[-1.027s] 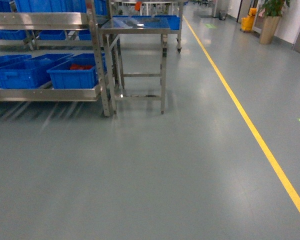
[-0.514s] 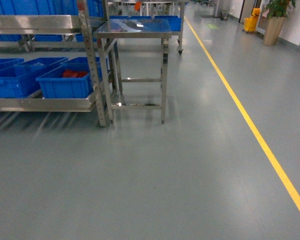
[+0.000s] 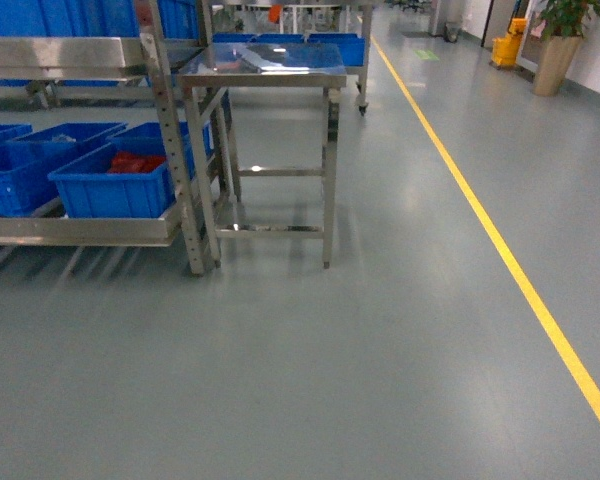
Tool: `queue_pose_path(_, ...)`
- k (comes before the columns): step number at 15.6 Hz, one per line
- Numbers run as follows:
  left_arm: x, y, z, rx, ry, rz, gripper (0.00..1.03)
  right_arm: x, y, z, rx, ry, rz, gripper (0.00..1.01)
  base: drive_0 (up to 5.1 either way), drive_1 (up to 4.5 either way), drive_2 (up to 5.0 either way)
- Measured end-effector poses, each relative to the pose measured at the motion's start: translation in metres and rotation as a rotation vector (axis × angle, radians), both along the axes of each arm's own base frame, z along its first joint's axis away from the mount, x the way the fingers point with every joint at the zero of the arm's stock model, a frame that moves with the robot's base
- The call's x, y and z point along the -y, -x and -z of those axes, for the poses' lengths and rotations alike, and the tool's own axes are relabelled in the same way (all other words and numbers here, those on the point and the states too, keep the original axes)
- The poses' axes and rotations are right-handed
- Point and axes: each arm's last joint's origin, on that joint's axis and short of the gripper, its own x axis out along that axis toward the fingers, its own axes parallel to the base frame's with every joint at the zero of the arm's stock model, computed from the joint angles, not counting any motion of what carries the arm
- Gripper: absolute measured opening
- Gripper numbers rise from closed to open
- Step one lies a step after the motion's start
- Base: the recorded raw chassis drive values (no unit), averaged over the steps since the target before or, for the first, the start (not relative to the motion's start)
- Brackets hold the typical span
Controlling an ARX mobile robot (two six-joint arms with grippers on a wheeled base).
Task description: Sort blue parts and orange caps into right shelf containers
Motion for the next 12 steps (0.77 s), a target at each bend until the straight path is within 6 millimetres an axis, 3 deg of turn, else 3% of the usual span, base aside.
queue_pose_path(12, 0.0000, 0.0000, 0.0002, -0.002, 0.000, -0.001, 0.42, 0.0000, 0.0000, 0.0000, 0.000, 0.000, 0.000, 0.42, 0.0, 4.27, -4.3)
